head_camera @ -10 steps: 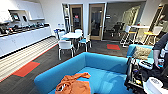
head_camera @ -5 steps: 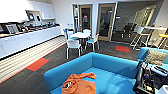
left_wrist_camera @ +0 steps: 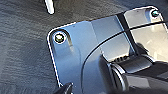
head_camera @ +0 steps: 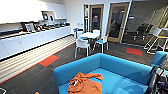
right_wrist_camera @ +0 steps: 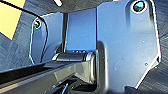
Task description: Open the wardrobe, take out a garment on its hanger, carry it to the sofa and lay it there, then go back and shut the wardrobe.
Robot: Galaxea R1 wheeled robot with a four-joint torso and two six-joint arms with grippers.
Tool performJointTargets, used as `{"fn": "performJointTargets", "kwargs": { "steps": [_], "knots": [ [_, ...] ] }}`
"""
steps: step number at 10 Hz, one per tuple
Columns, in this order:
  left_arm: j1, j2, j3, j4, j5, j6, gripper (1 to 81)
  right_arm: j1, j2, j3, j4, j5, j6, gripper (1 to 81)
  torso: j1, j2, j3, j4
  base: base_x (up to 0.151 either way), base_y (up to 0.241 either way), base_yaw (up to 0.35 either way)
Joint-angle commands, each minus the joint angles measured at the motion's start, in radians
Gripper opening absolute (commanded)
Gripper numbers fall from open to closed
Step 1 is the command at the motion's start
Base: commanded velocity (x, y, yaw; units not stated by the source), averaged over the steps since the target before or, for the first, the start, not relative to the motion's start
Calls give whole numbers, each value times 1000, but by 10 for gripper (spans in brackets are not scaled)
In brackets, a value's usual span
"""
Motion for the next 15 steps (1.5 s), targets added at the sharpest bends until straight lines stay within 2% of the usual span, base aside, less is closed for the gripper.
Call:
{"fn": "performJointTargets", "kwargs": {
  "steps": [1, 15],
  "knots": [
    [-56, -5, -1, 6, 61, 0, 811, 33, 11, 6, 6, -46, -4, 811, 0, 0, 0, 0, 0, 0, 290],
    [-47, -7, -1, 2, 59, 2, 811, 42, 11, 6, 7, -41, -3, 811, 0, 0, 0, 0, 0, 0, 292]
  ]
}}
